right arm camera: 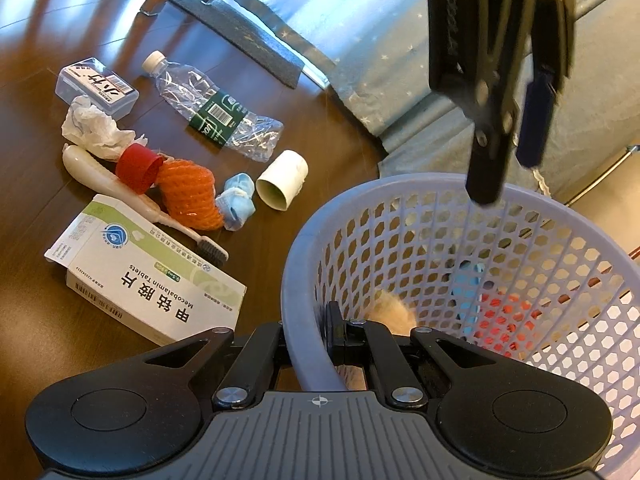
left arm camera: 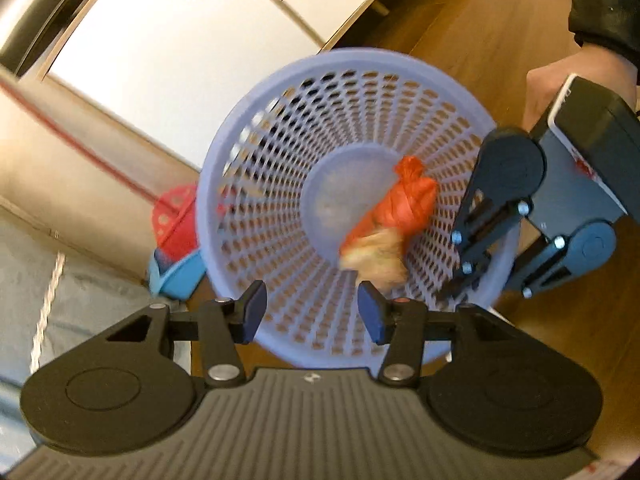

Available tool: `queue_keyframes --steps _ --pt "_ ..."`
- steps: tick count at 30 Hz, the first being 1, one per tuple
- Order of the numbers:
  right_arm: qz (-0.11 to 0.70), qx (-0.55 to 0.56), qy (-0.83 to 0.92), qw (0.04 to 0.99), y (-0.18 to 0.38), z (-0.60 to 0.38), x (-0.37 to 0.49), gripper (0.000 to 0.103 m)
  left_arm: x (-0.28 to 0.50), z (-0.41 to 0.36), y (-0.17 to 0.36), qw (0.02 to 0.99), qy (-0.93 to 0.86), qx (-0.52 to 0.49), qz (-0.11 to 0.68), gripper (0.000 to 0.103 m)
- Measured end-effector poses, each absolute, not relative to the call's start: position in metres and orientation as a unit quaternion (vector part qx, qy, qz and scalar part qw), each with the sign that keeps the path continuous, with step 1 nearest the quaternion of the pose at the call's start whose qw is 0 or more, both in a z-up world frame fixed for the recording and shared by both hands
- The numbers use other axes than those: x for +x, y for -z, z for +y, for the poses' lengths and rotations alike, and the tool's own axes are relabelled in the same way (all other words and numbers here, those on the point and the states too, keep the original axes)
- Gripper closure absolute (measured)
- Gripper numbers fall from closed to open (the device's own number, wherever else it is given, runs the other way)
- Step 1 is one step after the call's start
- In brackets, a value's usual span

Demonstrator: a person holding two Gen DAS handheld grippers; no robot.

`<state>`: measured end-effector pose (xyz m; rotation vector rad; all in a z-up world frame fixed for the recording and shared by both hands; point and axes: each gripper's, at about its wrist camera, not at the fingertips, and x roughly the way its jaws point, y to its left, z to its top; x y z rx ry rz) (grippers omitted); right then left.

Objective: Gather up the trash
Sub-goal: 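Drop the tan paper into the wastebasket by opening the left tool, then grasp the white crumpled tissue with the left tool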

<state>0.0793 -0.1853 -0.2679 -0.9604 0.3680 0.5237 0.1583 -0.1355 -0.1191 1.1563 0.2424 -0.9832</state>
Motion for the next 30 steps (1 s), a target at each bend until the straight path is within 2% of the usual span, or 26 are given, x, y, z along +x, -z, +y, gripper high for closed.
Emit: queue_keyframes --steps 6,16,23,30 --pt "0.174 -0.453 -0.247 0.839 0.267 -0.187 0.079 0.102 0.163 -0.081 0.126 0.731 0.414 0.514 0.172 0.057" --pt "0.174 -0.458 -0.248 0.836 0.269 -0.187 0.077 0.102 0.143 0.005 0.169 0.737 0.374 0.485 0.287 0.057" --pt "0.175 -0.463 -0.248 0.833 0.27 -0.186 0.076 0.102 0.109 0.013 0.213 0.688 0.412 0.501 0.325 0.057" --pt "0.176 -0.465 -0.248 0.831 0.272 -0.185 0.077 0.102 0.074 0.015 0.267 0.609 0.439 0.585 0.307 0.063"
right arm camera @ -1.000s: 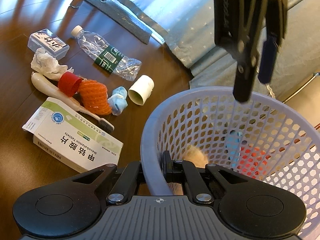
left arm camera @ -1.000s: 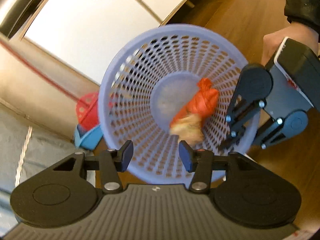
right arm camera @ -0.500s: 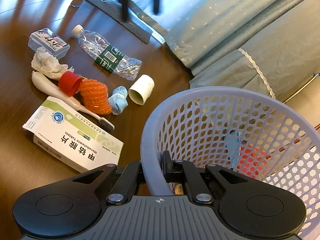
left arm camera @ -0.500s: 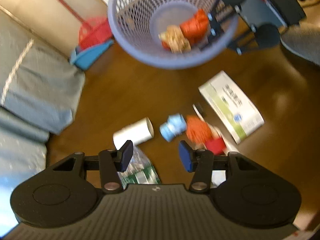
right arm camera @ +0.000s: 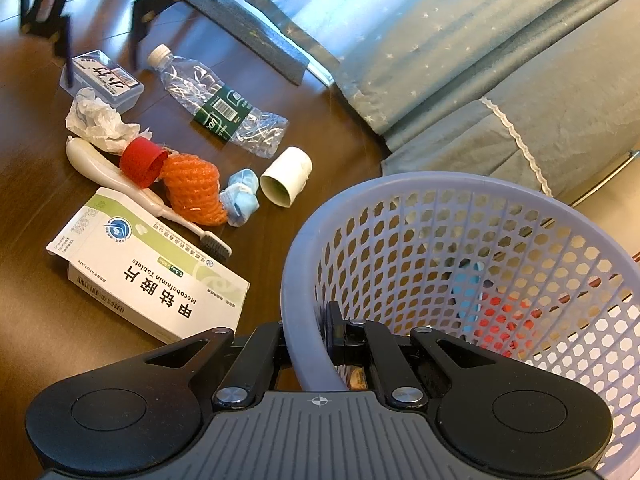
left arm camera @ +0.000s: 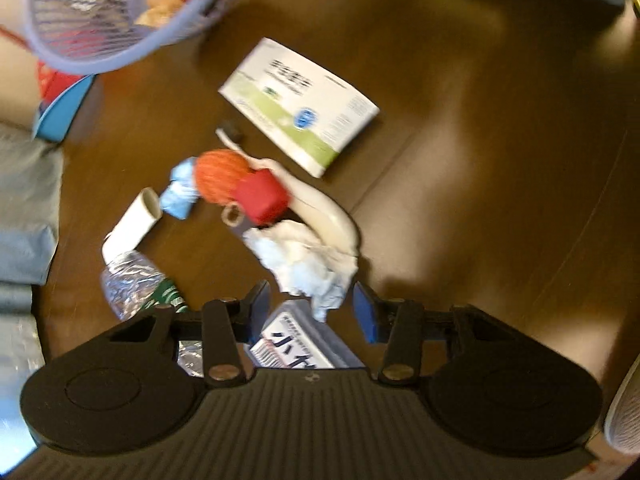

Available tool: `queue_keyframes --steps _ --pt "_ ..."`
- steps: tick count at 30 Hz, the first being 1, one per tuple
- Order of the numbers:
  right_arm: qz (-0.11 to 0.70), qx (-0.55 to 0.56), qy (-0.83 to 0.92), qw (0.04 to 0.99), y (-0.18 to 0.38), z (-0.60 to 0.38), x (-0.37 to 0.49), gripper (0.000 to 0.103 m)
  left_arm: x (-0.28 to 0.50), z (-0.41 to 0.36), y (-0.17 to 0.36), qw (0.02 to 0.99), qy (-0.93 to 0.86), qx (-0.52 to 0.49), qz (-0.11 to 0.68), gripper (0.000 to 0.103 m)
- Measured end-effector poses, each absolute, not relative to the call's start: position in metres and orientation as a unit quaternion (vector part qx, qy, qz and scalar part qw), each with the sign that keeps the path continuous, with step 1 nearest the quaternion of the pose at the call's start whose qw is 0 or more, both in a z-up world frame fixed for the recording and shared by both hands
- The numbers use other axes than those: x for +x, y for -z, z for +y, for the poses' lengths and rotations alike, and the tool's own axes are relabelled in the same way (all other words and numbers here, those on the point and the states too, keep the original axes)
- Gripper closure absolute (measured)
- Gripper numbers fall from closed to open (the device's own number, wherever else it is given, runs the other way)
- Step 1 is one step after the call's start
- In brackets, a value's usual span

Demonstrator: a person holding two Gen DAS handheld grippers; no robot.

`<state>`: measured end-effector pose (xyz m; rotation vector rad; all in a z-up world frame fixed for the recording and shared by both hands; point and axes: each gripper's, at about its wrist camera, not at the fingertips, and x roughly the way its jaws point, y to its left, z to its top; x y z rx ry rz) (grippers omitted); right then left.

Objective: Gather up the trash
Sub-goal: 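Grasp the white crumpled tissue with the left tool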

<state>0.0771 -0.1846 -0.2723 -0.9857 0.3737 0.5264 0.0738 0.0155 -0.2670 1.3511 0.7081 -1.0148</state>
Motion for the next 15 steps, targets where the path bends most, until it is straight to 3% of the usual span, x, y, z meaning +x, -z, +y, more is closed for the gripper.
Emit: queue_keyframes --steps 7,13,15 --pt "0.177 -0.464 -0.248 0.832 0.272 -0.185 0.077 0.102 0.074 0.01 0.281 0.599 0.432 0.607 0.294 0.071" --pt "0.177 -0.464 -0.248 0.832 0.272 -0.186 0.077 0.102 0.074 0.006 0.286 0.586 0.426 0.624 0.294 0.096" --pt "0.177 -0.463 -0.248 0.832 0.272 -0.187 0.077 0.102 0.075 0.008 0.285 0.587 0.427 0.622 0.293 0.099"
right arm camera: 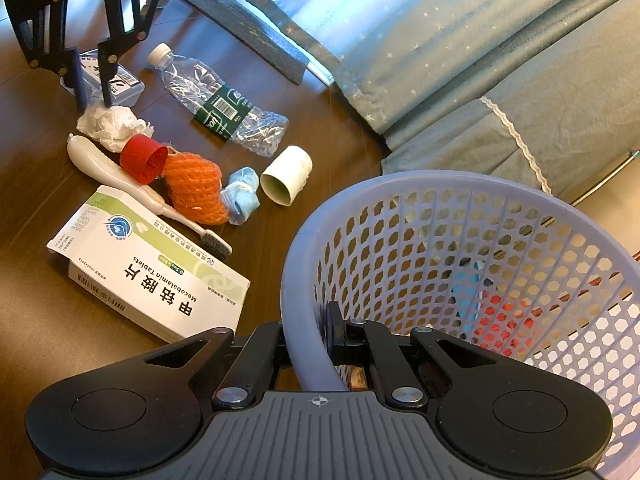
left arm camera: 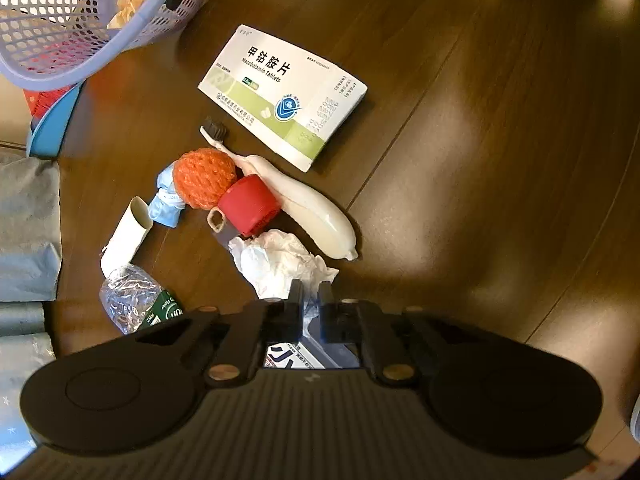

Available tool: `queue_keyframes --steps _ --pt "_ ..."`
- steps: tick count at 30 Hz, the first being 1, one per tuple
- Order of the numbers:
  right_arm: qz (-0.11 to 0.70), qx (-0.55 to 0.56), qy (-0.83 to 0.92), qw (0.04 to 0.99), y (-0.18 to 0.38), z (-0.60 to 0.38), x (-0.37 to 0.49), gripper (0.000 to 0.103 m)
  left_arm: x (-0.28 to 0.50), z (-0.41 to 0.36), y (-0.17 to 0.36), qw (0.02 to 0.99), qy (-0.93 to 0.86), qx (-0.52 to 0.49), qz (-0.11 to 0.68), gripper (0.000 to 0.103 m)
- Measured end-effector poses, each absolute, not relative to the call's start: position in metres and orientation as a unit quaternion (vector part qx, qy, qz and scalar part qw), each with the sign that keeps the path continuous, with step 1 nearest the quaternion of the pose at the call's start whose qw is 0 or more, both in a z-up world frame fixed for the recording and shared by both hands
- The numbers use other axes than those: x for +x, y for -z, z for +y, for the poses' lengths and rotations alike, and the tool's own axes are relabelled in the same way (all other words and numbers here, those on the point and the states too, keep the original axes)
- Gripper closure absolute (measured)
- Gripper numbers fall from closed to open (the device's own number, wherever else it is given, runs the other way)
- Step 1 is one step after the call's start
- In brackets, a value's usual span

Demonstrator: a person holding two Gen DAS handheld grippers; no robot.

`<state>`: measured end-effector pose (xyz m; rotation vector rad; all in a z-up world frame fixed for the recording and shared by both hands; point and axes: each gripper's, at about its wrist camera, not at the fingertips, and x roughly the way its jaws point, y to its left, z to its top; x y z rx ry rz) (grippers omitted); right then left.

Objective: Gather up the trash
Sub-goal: 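Grasp the white crumpled tissue with the left tool, then drop the white tissue into the wastebasket by opening the left tool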

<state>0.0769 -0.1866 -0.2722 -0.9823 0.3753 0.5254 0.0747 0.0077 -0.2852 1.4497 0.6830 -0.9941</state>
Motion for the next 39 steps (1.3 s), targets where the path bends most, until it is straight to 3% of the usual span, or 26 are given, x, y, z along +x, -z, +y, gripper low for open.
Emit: queue_keyframes --steps 22,37,39 --pt "0.178 -0.464 -0.246 0.832 0.273 -0.187 0.077 0.102 0.1 -0.009 0.205 0.655 0.392 0.608 0.218 0.102" --pt "0.181 -0.464 -0.245 0.832 0.273 -0.183 0.077 0.102 0.105 -0.092 0.137 0.667 0.43 0.605 0.062 0.102" --pt "0.181 -0.464 -0.245 0.832 0.273 -0.184 0.077 0.102 0.106 -0.109 0.138 0.67 0.433 0.601 0.043 0.095"
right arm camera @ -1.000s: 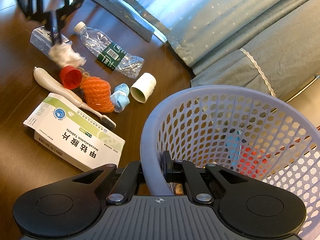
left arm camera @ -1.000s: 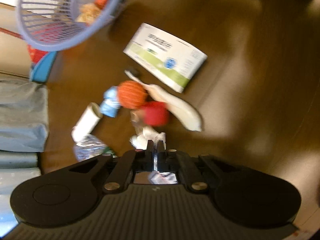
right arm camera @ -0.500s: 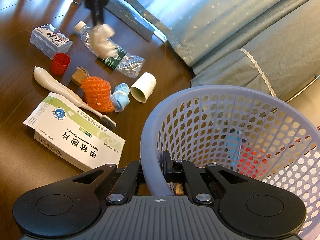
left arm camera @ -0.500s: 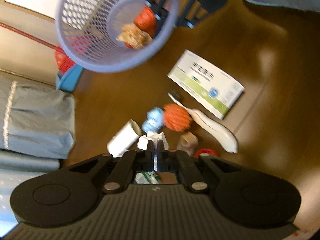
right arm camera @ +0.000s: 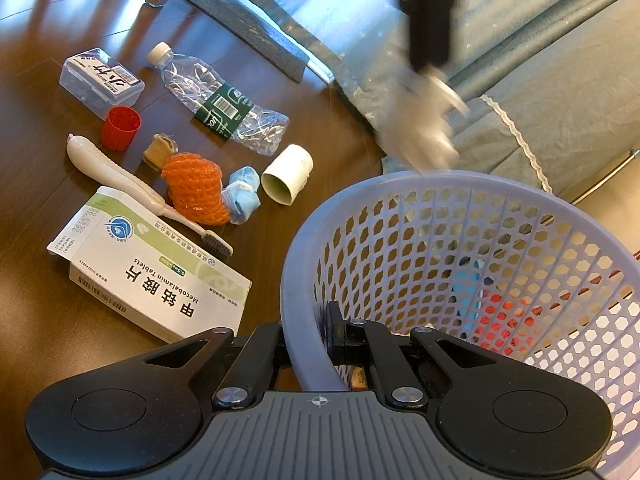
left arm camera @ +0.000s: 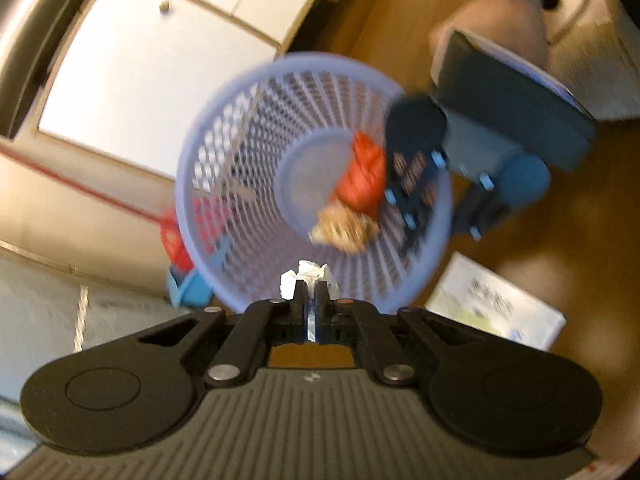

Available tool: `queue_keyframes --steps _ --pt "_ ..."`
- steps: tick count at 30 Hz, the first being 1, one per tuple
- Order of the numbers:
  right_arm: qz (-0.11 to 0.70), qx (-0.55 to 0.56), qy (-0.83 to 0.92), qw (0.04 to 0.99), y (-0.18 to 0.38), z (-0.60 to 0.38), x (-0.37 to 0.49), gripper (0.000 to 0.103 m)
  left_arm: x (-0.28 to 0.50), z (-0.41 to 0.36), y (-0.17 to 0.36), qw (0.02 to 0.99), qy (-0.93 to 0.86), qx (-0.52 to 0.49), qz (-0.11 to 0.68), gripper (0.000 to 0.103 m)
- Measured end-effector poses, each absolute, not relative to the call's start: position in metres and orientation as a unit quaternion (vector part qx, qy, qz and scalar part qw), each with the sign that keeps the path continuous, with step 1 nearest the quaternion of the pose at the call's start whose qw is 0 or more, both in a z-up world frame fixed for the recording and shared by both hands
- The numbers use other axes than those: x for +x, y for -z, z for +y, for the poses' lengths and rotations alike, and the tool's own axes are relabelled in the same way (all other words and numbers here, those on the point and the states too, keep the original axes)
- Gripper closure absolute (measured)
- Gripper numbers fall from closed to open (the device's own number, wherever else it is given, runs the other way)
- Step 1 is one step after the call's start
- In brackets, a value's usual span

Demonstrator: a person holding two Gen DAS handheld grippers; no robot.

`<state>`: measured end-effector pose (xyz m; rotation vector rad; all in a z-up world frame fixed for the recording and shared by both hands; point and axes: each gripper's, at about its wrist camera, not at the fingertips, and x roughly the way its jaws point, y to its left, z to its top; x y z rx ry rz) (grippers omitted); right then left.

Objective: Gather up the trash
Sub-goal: 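Drop the white tissue into the wastebasket by opening the left tool, then lower the open left tool onto the small red cup and close it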

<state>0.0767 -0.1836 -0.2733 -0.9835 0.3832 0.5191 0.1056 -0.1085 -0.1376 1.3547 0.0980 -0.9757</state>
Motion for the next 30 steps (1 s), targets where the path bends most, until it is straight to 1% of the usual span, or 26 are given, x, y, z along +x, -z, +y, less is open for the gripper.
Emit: queue_keyframes --steps 1,2,3,8,15,23,28,29,30 --pt "0.181 -0.464 -0.245 0.832 0.273 -0.183 0.077 0.102 0.106 -0.116 0.139 0.674 0.433 0.597 0.032 0.09" --pt "0.181 -0.463 -0.245 0.832 0.273 -0.184 0.077 0.102 0.107 -0.122 0.14 0.677 0.432 0.596 0.023 0.072" --pt "0.181 -0.463 -0.244 0.833 0.273 -0.183 0.076 0.102 0.108 -0.127 0.141 0.677 0.431 0.596 0.021 0.069" --pt "0.181 -0.459 -0.243 0.835 0.27 -0.184 0.076 0.102 0.114 -0.125 0.143 0.689 0.423 0.587 0.044 0.069" --pt "0.18 -0.46 -0.243 0.835 0.27 -0.184 0.076 0.102 0.126 -0.087 0.17 0.7 0.394 0.581 0.135 0.069" --pt "0.18 -0.461 -0.243 0.834 0.271 -0.184 0.076 0.102 0.113 -0.022 0.22 0.664 0.398 0.597 0.213 0.069" --pt "0.181 -0.463 -0.243 0.833 0.271 -0.184 0.076 0.102 0.104 -0.002 0.242 0.642 0.414 0.592 0.257 0.069" --pt "0.181 -0.464 -0.243 0.833 0.271 -0.184 0.076 0.102 0.102 -0.001 0.246 0.636 0.422 0.589 0.265 0.069" --pt "0.181 -0.464 -0.243 0.832 0.272 -0.183 0.075 0.102 0.101 -0.002 0.248 0.63 0.428 0.589 0.269 0.065"
